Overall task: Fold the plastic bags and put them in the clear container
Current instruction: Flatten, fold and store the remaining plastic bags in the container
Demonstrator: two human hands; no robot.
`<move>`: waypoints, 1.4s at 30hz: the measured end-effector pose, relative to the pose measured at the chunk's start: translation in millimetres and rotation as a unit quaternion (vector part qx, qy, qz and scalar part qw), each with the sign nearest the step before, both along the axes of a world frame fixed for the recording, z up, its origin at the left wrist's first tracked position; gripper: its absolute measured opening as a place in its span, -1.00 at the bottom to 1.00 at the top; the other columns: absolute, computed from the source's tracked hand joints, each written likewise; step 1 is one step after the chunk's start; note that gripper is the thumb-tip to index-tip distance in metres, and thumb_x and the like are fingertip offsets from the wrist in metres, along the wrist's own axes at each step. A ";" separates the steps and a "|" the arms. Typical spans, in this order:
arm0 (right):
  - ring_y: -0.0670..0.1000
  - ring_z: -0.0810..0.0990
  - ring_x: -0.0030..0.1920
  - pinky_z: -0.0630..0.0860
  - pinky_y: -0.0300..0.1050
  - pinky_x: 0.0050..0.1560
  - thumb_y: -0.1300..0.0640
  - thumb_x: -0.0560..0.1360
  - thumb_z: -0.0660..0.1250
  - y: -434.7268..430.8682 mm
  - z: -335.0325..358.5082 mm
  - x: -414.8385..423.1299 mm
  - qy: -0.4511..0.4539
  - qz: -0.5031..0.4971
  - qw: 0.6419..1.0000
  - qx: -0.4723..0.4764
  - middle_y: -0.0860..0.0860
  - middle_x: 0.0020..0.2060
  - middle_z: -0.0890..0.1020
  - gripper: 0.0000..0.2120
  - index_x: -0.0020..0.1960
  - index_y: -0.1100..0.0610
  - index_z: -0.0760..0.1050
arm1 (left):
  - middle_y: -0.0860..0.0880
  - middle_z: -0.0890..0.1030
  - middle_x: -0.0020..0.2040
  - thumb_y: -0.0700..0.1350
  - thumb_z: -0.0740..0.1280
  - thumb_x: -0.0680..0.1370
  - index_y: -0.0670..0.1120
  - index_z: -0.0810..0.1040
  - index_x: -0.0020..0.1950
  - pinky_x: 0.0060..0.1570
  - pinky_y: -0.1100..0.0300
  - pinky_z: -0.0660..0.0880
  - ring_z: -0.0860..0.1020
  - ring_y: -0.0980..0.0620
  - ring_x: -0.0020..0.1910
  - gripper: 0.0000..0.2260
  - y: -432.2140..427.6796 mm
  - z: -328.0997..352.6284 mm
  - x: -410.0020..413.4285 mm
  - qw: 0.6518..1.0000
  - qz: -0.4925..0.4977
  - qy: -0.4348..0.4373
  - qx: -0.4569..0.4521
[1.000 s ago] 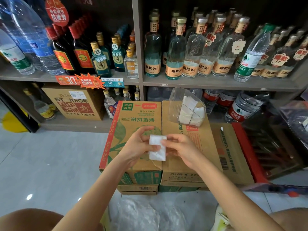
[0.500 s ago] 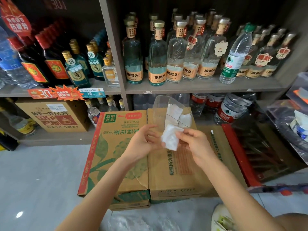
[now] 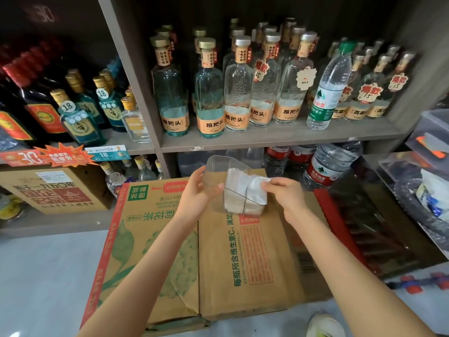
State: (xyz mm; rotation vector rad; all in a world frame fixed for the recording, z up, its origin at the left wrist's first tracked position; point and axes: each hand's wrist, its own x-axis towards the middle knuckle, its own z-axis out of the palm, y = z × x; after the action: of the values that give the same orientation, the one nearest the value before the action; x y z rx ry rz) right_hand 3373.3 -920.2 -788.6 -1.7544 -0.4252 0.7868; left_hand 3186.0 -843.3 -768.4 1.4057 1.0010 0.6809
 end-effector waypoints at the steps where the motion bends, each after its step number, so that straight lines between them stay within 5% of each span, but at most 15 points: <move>1: -0.03 0.57 0.01 0.47 -0.19 -0.04 0.19 0.43 0.46 1.6 -4.4 -0.6 -0.019 -0.005 1.000 -0.011 -0.04 -0.04 0.63 -0.78 0.08 0.15 0.61 | 0.23 0.49 0.03 -0.19 0.41 0.52 0.10 0.32 0.33 -0.27 0.54 0.41 0.55 0.32 -0.11 -0.54 -0.5 -0.8 -1.4 1.000 0.000 -0.014 -0.001; 4: 0.00 0.59 0.02 0.51 0.01 0.11 0.07 0.43 0.46 3.0 -13.3 -8.8 -0.119 -0.006 0.991 -0.055 -0.07 -0.07 0.64 -0.86 -0.02 0.06 0.63 | 0.14 0.57 0.11 -0.24 0.45 0.47 0.06 0.40 0.32 -0.25 0.50 0.45 0.58 0.29 -0.02 -0.52 -1.6 -6.5 -9.2 0.999 -0.007 -0.038 0.007; 9: 0.09 0.55 -0.11 0.45 0.05 -0.02 0.06 0.45 0.42 -7.3 -19.4 -19.5 -0.358 0.024 0.931 -0.069 -0.03 -0.19 0.53 -0.86 -0.02 0.08 0.65 | 0.19 0.57 0.19 -0.19 0.50 0.42 0.15 0.43 0.30 0.07 0.22 0.49 0.53 0.20 0.16 -0.48 -8.6 -16.9 -23.6 0.998 -0.011 -0.048 0.024; 12: 0.01 0.49 -0.09 0.32 -0.04 -0.02 0.10 0.41 0.46 -17.1 -24.4 -18.1 -0.418 0.027 0.908 0.002 -0.07 -0.17 0.48 -0.76 0.08 0.04 0.62 | 0.23 0.58 0.17 -0.26 0.46 0.45 0.15 0.43 0.29 0.15 0.17 0.48 0.52 0.25 0.16 -0.49 -12.0 -18.9 -25.2 0.998 -0.006 -0.055 0.033; 16: -0.05 0.42 0.03 0.12 -0.20 0.03 -0.11 0.43 0.34 -29.9 -26.7 -9.5 -0.483 0.064 0.872 0.045 -0.06 0.01 0.49 -0.71 0.09 -0.04 0.62 | 0.30 0.58 0.13 -0.25 0.46 0.45 0.19 0.43 0.25 0.15 0.18 0.46 0.52 0.30 0.13 -0.49 -11.6 -17.3 -24.8 0.998 -0.006 -0.053 0.036; 20: 0.03 0.40 0.19 0.11 -0.15 0.14 -0.24 0.39 0.28 -34.9 -25.4 -2.3 -0.504 0.115 0.856 0.012 -0.02 0.20 0.52 -0.66 -0.02 -0.08 0.66 | 0.21 0.56 0.19 -0.24 0.47 0.44 0.18 0.43 0.26 0.09 0.23 0.46 0.53 0.30 0.11 -0.49 -11.8 -16.6 -24.7 0.998 -0.008 -0.061 0.034; 26: 0.09 0.24 0.40 0.06 0.02 0.31 -0.20 0.34 0.47 -22.2 -17.8 -4.8 -0.501 0.163 0.840 -0.131 0.00 0.43 0.34 -0.64 0.11 -0.15 0.62 | 0.17 0.57 0.19 -0.26 0.46 0.44 0.16 0.43 0.26 0.11 0.21 0.47 0.54 0.29 0.11 -0.50 -12.2 -16.5 -24.8 0.997 -0.011 -0.070 0.034; 32: 0.10 0.15 0.46 0.03 0.08 0.39 -0.26 0.30 0.45 -8.0 -10.8 -10.0 -0.478 0.194 0.828 -0.219 0.00 0.50 0.21 -0.57 0.15 -0.22 0.54 | 0.38 0.57 0.07 -0.26 0.45 0.45 0.18 0.42 0.25 0.09 0.24 0.43 0.52 0.39 0.08 -0.50 -13.1 -17.2 -24.8 0.997 -0.016 -0.066 0.036; 38: 0.15 0.19 0.45 0.10 0.13 0.38 -0.23 0.33 0.46 1.6 -5.2 -14.5 -0.463 0.221 0.808 -0.291 0.04 0.50 0.20 -0.59 0.15 -0.25 0.51 | 0.20 0.58 0.19 -0.10 0.50 0.35 0.17 0.44 0.26 0.16 0.14 0.48 0.53 0.22 0.17 -0.47 -14.6 -21.7 -26.2 0.997 -0.011 -0.067 0.042; 42: 0.14 0.21 0.44 0.13 0.12 0.35 -0.22 0.32 0.48 4.2 -1.4 -15.5 -0.453 0.226 0.808 -0.301 0.04 0.51 0.18 -0.56 0.17 -0.24 0.51 | 0.18 0.58 0.17 -0.24 0.48 0.44 0.19 0.43 0.23 0.09 0.22 0.47 0.53 0.25 0.14 -0.51 -16.5 -21.1 -25.0 0.997 -0.002 -0.065 0.044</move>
State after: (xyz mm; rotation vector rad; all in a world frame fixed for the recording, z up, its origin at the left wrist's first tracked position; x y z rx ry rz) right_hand 3357.8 -916.0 -790.0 -2.6412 -1.3973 0.3391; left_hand 3160.9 -859.8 -789.4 1.4195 0.8742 0.8106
